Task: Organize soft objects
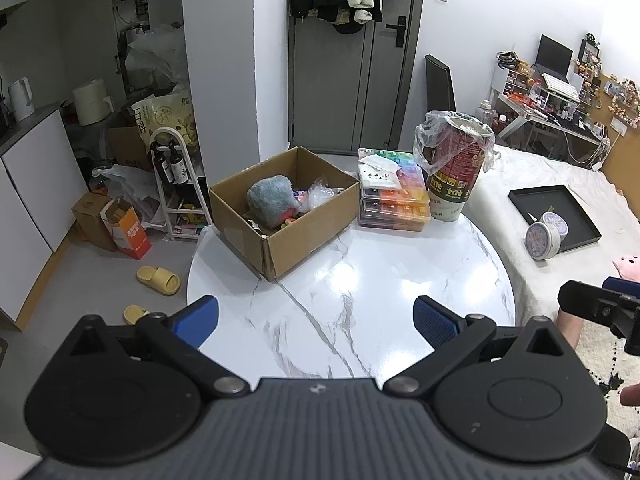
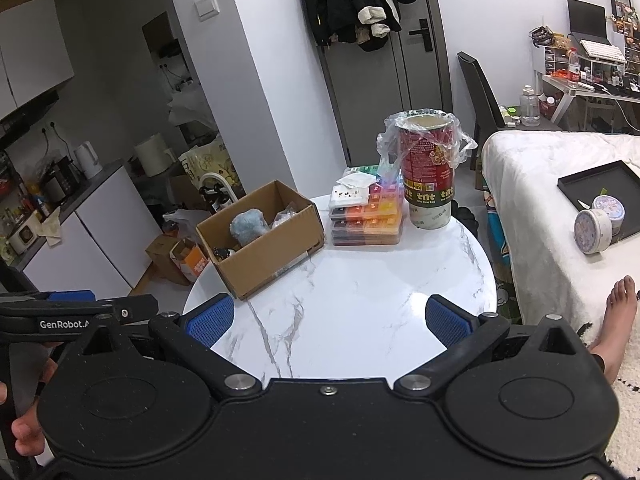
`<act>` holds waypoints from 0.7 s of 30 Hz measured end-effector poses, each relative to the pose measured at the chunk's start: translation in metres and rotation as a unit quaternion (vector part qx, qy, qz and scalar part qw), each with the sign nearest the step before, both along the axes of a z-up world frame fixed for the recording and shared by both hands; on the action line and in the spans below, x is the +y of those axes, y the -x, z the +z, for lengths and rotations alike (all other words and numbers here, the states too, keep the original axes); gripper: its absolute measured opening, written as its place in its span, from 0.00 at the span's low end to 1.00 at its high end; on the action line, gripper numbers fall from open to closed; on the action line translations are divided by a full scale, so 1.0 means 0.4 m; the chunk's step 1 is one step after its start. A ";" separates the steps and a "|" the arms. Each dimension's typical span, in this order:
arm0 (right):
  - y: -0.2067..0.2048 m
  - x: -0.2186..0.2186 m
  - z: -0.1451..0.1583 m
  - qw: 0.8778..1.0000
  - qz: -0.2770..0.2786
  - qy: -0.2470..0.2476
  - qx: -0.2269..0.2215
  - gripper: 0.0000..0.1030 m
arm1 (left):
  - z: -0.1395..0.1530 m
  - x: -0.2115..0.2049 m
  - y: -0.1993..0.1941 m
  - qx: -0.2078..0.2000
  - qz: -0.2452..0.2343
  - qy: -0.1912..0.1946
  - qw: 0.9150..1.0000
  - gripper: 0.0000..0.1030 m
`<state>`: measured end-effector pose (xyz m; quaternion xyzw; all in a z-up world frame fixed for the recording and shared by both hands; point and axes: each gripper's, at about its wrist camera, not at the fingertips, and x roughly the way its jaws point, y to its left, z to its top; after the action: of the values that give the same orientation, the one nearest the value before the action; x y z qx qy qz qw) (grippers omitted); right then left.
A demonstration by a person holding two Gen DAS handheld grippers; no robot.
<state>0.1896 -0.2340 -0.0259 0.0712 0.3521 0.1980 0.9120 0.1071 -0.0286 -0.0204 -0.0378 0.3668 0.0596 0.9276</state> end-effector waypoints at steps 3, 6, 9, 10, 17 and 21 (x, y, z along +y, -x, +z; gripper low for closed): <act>0.005 0.004 -0.004 1.000 0.005 0.001 0.000 1.00 | -0.001 0.001 0.000 -0.001 0.000 0.000 1.000 1.00; 0.005 0.005 -0.012 1.000 0.013 -0.005 0.004 1.00 | -0.002 0.000 0.000 -0.002 0.001 -0.001 1.000 1.00; 0.003 0.008 -0.019 1.000 0.011 0.000 0.008 1.00 | -0.002 0.001 0.000 0.000 0.000 -0.003 1.000 1.00; 0.004 0.009 -0.018 1.000 0.011 0.000 0.009 1.00 | -0.003 0.001 0.000 0.000 0.000 -0.003 1.000 1.00; 0.006 0.006 -0.017 1.000 0.005 -0.001 0.008 1.00 | -0.003 -0.002 0.000 0.001 0.000 -0.004 1.000 1.00; 0.008 0.006 -0.017 1.000 0.006 0.000 0.008 1.00 | -0.004 -0.006 0.002 -0.001 0.000 -0.009 1.000 1.00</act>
<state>0.1865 -0.2316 -0.0326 0.0711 0.3593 0.2028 0.9081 0.1063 -0.0310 -0.0222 -0.0294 0.3650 0.0626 0.9284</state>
